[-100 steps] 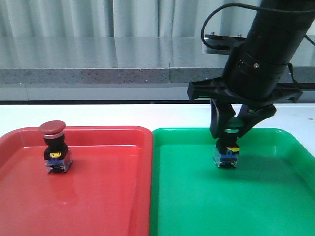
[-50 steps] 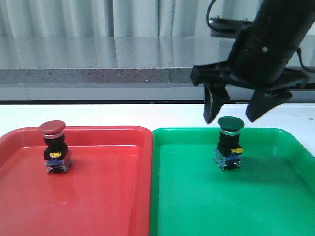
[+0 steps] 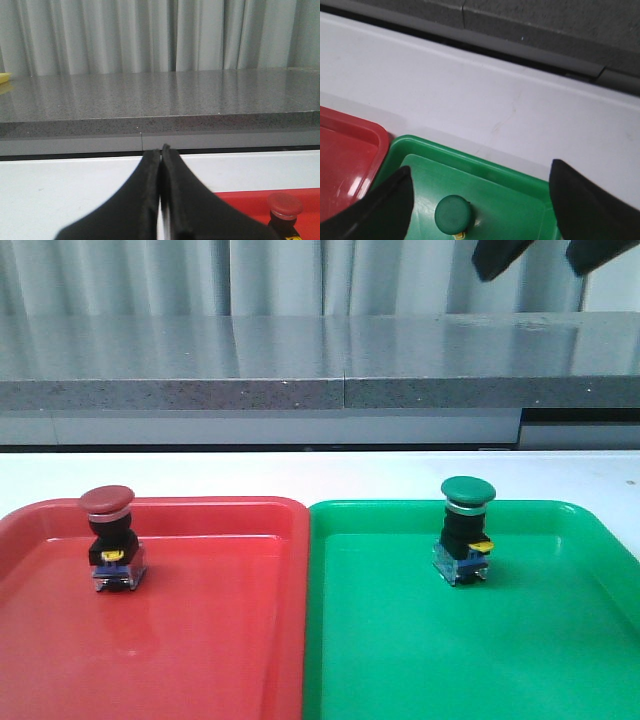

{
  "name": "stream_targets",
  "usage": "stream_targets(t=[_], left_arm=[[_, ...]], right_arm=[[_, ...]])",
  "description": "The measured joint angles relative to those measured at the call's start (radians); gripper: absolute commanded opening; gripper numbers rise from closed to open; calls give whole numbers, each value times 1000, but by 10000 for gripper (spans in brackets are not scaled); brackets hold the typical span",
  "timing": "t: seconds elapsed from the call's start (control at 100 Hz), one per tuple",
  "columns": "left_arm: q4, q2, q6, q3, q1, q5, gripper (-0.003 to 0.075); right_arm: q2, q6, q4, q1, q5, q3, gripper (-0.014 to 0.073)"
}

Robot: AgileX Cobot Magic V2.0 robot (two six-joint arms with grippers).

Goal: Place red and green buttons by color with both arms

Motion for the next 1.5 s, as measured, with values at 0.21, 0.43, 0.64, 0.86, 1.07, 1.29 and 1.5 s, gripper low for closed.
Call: stream_targets(t=[0.21,0.43,0.64,0.86,1.07,1.29,1.5], left_arm=[[0,0,0,0,0,0,-19],[0,0,0,0,0,0,-19],[0,0,0,0,0,0,-19],[0,0,0,0,0,0,-19],[0,0,0,0,0,0,-19],[0,0,0,0,0,0,-19],[0,0,0,0,0,0,-19]], right_arm=[[-168,0,-49,-11,-51,107,561],[-367,0,-55,-110,-61,268,561],[-576,0,-58,-176,-61,401,561],[-786,0,-58,-177,-40,503,425],[-901,0,-58,-177,-17,550,80],[-912,0,-58,-177,-17,550,-69],[-912,0,-58,-177,-17,550,-68]])
